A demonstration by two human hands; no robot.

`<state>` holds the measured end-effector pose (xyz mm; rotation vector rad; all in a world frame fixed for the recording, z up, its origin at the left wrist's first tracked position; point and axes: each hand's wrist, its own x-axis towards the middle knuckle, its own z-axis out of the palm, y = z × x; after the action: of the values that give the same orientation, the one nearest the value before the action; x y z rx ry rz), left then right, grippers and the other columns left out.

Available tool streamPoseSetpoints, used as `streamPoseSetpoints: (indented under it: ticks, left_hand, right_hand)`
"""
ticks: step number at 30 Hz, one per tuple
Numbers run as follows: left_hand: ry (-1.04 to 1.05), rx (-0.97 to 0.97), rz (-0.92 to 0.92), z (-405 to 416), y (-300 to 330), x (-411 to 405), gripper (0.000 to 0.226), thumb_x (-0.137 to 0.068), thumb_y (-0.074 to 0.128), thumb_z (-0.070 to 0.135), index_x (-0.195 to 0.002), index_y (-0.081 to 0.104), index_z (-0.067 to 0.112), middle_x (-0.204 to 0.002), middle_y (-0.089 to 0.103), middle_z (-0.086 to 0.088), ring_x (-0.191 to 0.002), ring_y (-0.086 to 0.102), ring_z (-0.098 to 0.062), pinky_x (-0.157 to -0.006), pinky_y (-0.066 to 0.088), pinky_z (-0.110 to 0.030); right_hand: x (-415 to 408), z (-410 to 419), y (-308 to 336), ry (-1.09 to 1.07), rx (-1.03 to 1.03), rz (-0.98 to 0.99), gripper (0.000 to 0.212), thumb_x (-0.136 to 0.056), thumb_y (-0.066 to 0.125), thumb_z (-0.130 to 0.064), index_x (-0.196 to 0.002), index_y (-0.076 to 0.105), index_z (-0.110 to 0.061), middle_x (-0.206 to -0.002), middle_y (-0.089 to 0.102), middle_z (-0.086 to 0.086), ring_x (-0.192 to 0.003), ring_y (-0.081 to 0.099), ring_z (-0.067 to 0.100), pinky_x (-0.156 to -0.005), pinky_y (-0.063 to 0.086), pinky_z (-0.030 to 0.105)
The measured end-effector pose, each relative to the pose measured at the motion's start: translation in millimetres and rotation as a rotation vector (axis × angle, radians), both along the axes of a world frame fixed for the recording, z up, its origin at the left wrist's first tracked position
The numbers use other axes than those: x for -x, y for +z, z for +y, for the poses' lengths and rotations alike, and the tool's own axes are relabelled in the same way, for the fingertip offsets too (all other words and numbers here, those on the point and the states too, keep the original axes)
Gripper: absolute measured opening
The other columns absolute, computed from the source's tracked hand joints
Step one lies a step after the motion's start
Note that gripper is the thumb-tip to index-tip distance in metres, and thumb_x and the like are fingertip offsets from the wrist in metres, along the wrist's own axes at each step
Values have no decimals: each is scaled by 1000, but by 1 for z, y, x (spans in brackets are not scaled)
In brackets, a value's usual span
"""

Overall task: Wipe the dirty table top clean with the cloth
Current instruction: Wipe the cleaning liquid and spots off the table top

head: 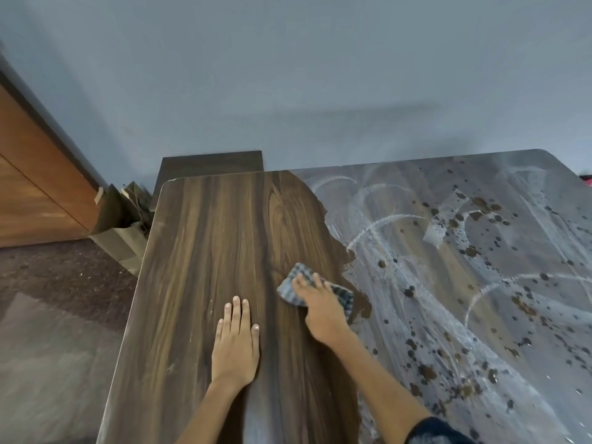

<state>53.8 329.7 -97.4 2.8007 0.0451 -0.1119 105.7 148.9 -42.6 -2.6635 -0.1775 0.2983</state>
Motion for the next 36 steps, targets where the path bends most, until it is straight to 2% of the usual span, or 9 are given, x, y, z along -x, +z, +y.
streamPoseSetpoints:
  ticks: [3,5,10,15,20,22,25,31,36]
  left_hand:
    - [-8,-14,27,-3,1,18,71,-91,-12,49,-139,13,3,-150,18,-9,-139,14,-23,-109,18,-37]
    - [-20,-22,18,-3,2,29,74,-89,-15,50,-140,12,4,-151,17,-9,-139,10,-21,-110,16,-36]
    - [-16,-18,32,-6,5,49,66,-85,-6,45,-140,1,11,-154,6,-6,-138,-5,-15,-113,4,-33]
    - [0,-34,48,-11,7,60,72,-81,-10,46,-143,0,10,-155,2,-6,-136,-11,-12,-113,1,-32]
    - [11,-31,20,-14,6,73,74,-84,-5,45,-145,10,7,-155,7,-7,-137,-7,-12,-114,6,-35]
    - [20,-18,19,-16,6,78,68,-88,1,42,-145,11,7,-155,6,-6,-137,-7,-12,-114,5,-34]
    - [47,-5,20,-19,7,85,58,-94,12,33,-146,12,7,-155,6,-6,-140,-4,-14,-114,4,-34]
    - [74,29,22,-25,12,99,52,-100,26,24,-146,10,8,-156,6,-7,-144,1,-22,-116,5,-36]
    - [54,38,13,-24,10,117,52,-100,27,24,-146,11,8,-156,7,-7,-144,2,-21,-116,5,-36]
  right_hand:
    - [63,7,0,292,-5,41,77,-85,39,12,-148,12,-22,-157,10,-7,-145,-3,17,-115,-6,30]
    - [99,-11,-2,441,0,77,80,-84,38,13,-149,11,-24,-157,9,-11,-144,-7,13,-113,-11,27]
    - [79,-62,0,163,-28,9,74,-86,38,14,-147,20,-24,-155,16,-10,-145,4,13,-112,-7,21]
    - [43,-30,-17,29,-17,53,74,-86,38,9,-147,19,-28,-157,14,-1,-145,9,26,-118,15,43]
    - [131,-27,2,524,-55,74,79,-82,38,17,-147,18,-23,-156,12,-7,-143,-4,13,-112,-9,29]
    - [157,-54,-6,659,-61,120,84,-78,39,19,-146,20,-26,-155,15,-11,-141,-6,5,-117,-6,31]
    - [147,-100,-12,476,-28,95,87,-76,40,20,-140,27,-37,-151,17,-19,-139,2,-1,-120,9,37]
    - [92,-75,-3,119,-29,30,74,-82,36,17,-145,27,-22,-153,16,-10,-144,2,16,-115,-2,29]
    - [177,-43,-2,427,-44,152,87,-78,32,23,-146,20,-30,-155,9,-12,-141,-6,8,-114,-5,34]
